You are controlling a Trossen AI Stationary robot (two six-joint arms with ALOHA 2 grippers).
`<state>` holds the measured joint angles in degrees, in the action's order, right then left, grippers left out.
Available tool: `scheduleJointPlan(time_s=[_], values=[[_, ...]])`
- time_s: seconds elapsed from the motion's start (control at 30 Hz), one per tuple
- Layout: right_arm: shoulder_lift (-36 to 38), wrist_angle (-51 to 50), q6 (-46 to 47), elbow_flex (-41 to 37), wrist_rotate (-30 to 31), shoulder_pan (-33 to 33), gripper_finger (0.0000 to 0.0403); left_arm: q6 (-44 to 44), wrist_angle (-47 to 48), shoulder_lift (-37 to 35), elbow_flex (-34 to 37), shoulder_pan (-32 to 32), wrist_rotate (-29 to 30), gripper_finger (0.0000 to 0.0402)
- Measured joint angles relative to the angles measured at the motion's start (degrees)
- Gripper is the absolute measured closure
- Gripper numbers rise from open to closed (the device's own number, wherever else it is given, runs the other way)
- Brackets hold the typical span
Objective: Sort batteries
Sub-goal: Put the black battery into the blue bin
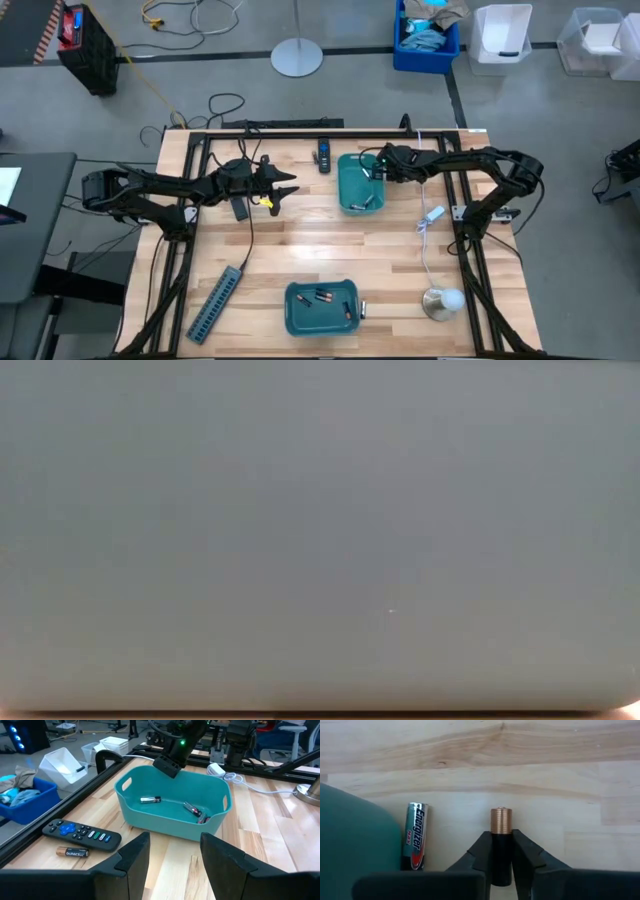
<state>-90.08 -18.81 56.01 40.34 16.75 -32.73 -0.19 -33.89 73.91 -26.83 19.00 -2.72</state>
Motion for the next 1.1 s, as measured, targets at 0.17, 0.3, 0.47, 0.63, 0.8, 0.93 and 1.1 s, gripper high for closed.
scheduleJointPlan(time_s=[0.17,0.3,0.47,0.63,0.8,0.93,1.1], values=[[0.0,0.0,0.0,0.0,0.1,0.4,0.0339,0.0,0.0,0.0,0.0,0.0,0.0,0.0233],[0.0,0.1,0.0,0.0,0.1,0.5,0.0340,0.0,0.2,0.0,0.0,0.0,0.0,0.0233],[0.4,0.0,-0.1,0.0,0.7,0.5,0.0354,-0.3,0.2,0.0,0.0,0.0,0.0,0.0233],[1.2,-0.2,-0.9,-0.1,0.7,0.5,0.0369,-0.4,0.2,0.0,0.0,0.0,0.0,0.0233],[1.2,-0.6,-1.2,-0.1,0.8,0.5,0.0371,-0.4,0.2,0.0,0.0,0.0,0.0,0.0233],[1.3,-0.7,-1.4,-0.1,1.0,0.7,0.0372,-0.5,0.1,0.0,0.0,0.0,0.0,0.0233],[1.3,-0.7,-1.5,-0.1,1.3,1.3,0.0374,-0.6,0.1,0.0,0.0,0.0,0.0,0.0233]])
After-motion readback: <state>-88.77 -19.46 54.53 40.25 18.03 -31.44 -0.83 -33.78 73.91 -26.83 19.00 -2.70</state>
